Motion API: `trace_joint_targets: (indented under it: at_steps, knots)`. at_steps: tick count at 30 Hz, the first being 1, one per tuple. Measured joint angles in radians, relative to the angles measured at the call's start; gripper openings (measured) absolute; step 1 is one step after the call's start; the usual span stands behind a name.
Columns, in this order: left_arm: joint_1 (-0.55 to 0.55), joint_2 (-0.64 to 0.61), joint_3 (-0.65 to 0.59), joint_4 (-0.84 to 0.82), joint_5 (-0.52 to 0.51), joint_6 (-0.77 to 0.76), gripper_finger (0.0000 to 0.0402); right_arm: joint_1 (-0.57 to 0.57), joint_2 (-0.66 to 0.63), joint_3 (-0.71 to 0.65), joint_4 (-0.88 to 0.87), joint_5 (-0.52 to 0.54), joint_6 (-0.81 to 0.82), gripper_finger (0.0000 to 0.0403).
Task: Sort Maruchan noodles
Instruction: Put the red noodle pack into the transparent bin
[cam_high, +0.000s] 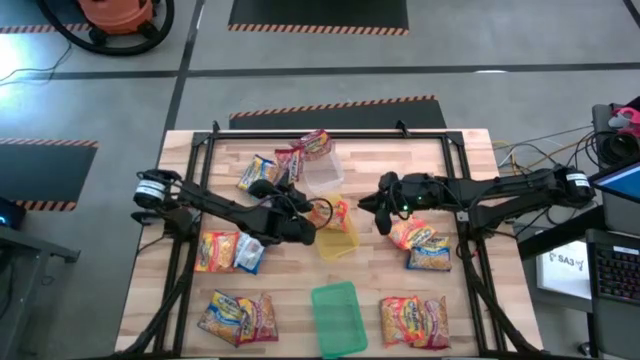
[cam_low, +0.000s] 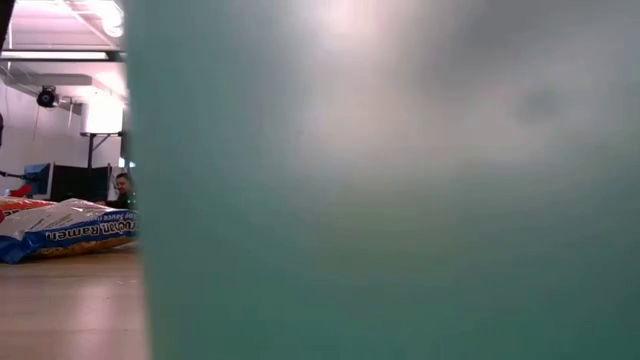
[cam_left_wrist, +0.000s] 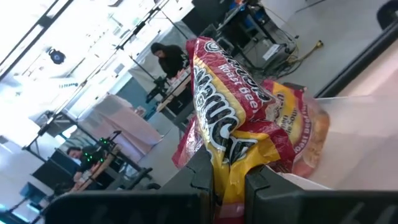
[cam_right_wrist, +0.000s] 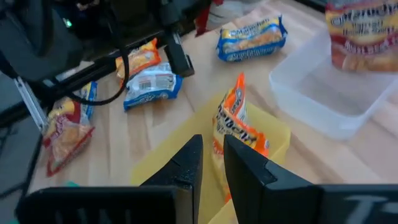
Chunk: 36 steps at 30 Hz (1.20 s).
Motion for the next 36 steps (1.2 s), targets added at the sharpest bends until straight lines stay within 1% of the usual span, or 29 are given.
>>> trace_joint_targets:
  at_steps: [6, 9, 13, 16, 19, 21, 24, 25, 27, 29, 32, 34, 36]
  knots:
    - [-0.008, 0.028, 0.082, -0.001, 0.007, 0.122, 0.0005, -0.019, -0.001, 0.000, 0.037, -0.019, -0.098, 0.0052]
    - [-0.007, 0.051, 0.130, -0.001, 0.035, 0.249, 0.0005, -0.018, -0.008, 0.000, 0.038, -0.028, -0.109, 0.0052]
    - [-0.003, 0.082, 0.188, -0.008, 0.037, 0.467, 0.0005, -0.030, -0.008, 0.000, 0.048, -0.028, -0.123, 0.0052]
    - [0.008, 0.090, 0.230, -0.051, 0.071, 0.563, 0.0005, -0.040, -0.008, 0.000, 0.054, -0.028, -0.227, 0.0052]
    - [0.012, 0.091, 0.255, -0.135, 0.152, 0.593, 0.0005, -0.044, -0.008, 0.000, 0.038, -0.028, -0.357, 0.0052]
    - [0.012, 0.091, 0.262, -0.189, 0.178, 0.593, 0.0005, -0.049, -0.008, 0.000, 0.028, -0.028, -0.365, 0.0052]
    - [0.011, 0.083, 0.269, -0.242, 0.221, 0.574, 0.0005, -0.067, -0.003, 0.000, -0.008, -0.028, -0.299, 0.0052]
    - [0.011, 0.080, 0.269, -0.244, 0.241, 0.573, 0.0005, -0.073, -0.003, 0.000, -0.024, -0.028, -0.307, 0.0052]
    - [0.012, 0.076, 0.268, -0.255, 0.276, 0.575, 0.0005, -0.081, -0.002, 0.000, -0.055, -0.028, -0.378, 0.0052]
    - [0.012, 0.075, 0.268, -0.255, 0.282, 0.596, 0.0005, -0.088, -0.001, 0.000, -0.060, -0.028, -0.418, 0.0052]
    - [0.012, 0.074, 0.268, -0.259, 0.284, 0.646, 0.0005, -0.090, -0.001, 0.000, -0.058, -0.026, -0.373, 0.0052]
    - [0.016, 0.070, 0.268, -0.263, 0.332, 0.667, 0.0005, -0.090, -0.001, 0.000, -0.060, -0.026, -0.306, 0.0052]
    - [0.026, 0.064, 0.268, -0.265, 0.400, 0.654, 0.0005, -0.090, -0.001, 0.000, -0.080, -0.029, -0.251, 0.0052]
